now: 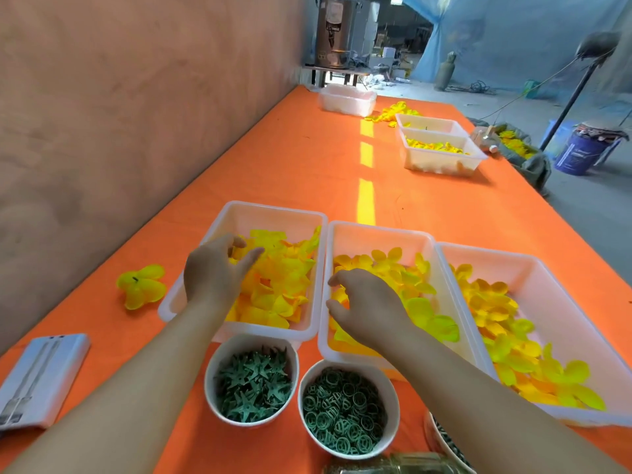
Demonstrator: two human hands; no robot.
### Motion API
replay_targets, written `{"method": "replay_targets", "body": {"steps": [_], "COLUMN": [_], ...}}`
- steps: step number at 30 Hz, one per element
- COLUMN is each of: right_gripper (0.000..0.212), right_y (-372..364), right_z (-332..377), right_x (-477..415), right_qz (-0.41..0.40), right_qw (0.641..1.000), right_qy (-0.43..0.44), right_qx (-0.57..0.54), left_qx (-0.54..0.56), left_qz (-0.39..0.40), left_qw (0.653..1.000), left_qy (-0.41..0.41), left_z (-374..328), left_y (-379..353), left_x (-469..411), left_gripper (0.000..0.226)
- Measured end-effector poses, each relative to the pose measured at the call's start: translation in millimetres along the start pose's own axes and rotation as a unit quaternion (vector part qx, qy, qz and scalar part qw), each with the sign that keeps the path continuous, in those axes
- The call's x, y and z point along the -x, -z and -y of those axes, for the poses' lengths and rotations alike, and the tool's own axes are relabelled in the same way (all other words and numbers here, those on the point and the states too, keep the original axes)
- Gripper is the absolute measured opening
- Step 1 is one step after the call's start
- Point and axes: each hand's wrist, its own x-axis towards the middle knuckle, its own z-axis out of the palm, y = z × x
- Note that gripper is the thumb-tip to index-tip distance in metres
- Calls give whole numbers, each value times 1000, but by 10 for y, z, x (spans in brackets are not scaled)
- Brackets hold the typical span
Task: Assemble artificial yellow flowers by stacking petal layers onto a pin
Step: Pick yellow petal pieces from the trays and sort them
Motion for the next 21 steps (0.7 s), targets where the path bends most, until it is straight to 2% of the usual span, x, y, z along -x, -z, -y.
{"method": "replay_targets", "body": {"steps": [3, 6, 8, 9, 10, 12, 13, 15, 16, 17, 19, 20, 21], "right_gripper": [37, 36, 35, 35, 34, 31, 29, 21, 18, 19, 26, 26, 23], "right_y": [5, 23, 36, 40, 47, 61, 69, 101, 132, 179, 270, 308, 328], "right_z": [-3, -6, -17, -25, -31, -31, -31, -24, -19, -5, 0, -21, -55], "right_x": [47, 95, 125, 139, 156, 191, 203, 228, 242, 257, 296, 321, 344], "right_qz": [3, 6, 7, 10, 11, 4, 0, -10, -5, 12, 61, 63, 51], "right_qw": [1000, 1000, 1000, 1000, 999, 998, 996, 985, 968, 932, 814, 770, 753], "right_qy": [-3, -11, -17, -19, -21, -27, -29, -44, -67, -105, -189, -208, -213], "right_qx": [-2, -4, -10, -15, -24, -59, -87, -168, -243, -347, -546, -600, -621], "left_qx": [-3, 33, 85, 141, 222, 426, 496, 548, 562, 575, 588, 585, 580], "left_qz": [-91, -165, -200, -205, -192, -101, -44, 47, 81, 111, 168, 192, 213], "left_qw": [996, 986, 975, 964, 939, 838, 791, 754, 743, 731, 712, 708, 706], "left_qy": [-25, -17, 38, 98, 178, 326, 356, 361, 354, 350, 345, 345, 346], "left_z": [-11, -54, -124, -159, -204, -349, -421, -567, -649, -735, -895, -972, -1044], "left_y": [132, 266, 331, 339, 339, 321, 307, 267, 250, 232, 176, 153, 128], "left_x": [-20, -40, -48, -57, -61, -15, 40, 183, 266, 355, 537, 625, 703], "left_gripper": [21, 12, 22, 30, 40, 50, 46, 27, 20, 17, 14, 14, 13]}}
